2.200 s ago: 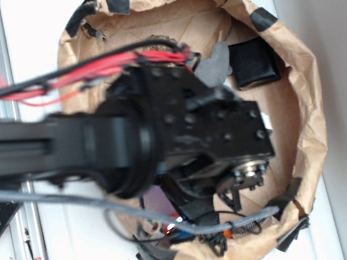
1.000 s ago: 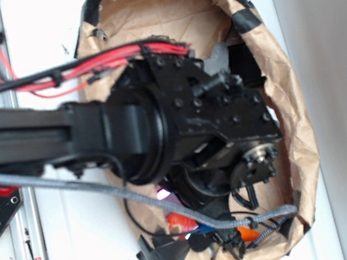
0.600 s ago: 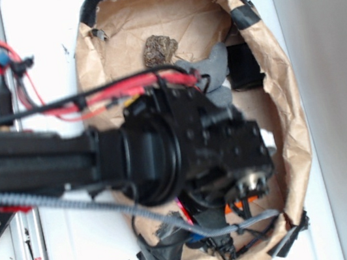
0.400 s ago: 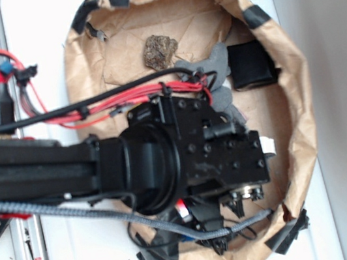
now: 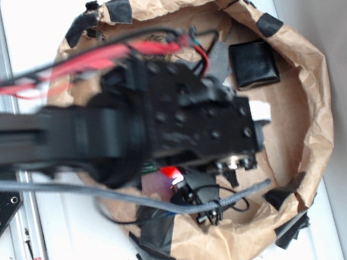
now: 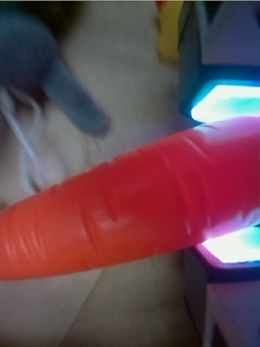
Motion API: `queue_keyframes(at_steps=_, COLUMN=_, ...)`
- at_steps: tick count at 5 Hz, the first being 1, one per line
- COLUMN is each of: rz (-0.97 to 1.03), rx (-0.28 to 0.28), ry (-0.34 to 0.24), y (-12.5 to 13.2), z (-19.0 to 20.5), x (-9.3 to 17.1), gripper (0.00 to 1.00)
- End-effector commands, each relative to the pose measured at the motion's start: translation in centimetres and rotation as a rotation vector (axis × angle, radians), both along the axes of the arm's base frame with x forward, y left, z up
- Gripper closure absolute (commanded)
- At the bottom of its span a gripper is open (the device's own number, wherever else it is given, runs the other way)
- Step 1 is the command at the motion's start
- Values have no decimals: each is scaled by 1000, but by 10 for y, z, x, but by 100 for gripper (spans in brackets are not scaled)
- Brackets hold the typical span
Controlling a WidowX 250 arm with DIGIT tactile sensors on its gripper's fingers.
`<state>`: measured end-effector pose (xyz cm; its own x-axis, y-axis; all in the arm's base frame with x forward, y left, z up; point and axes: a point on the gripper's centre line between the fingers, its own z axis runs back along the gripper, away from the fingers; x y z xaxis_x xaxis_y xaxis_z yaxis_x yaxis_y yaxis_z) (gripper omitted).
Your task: Grab the carrot.
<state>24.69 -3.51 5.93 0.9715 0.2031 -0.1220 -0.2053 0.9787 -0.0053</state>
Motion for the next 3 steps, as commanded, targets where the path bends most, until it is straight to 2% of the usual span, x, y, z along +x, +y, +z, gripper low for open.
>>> queue_keyframes(at_steps=1, rz=38, rx=156, ry=-241, y=39, z=114, x=-7, gripper=100)
queue_keyframes(at_steps=2, rz=117, rx=147, ry=-267, y=47, z=146, x=-8, gripper=100)
queue_keyframes(at_steps=3, rz=150, rx=149, ry=-254, y=56, z=146, x=-6, gripper=100)
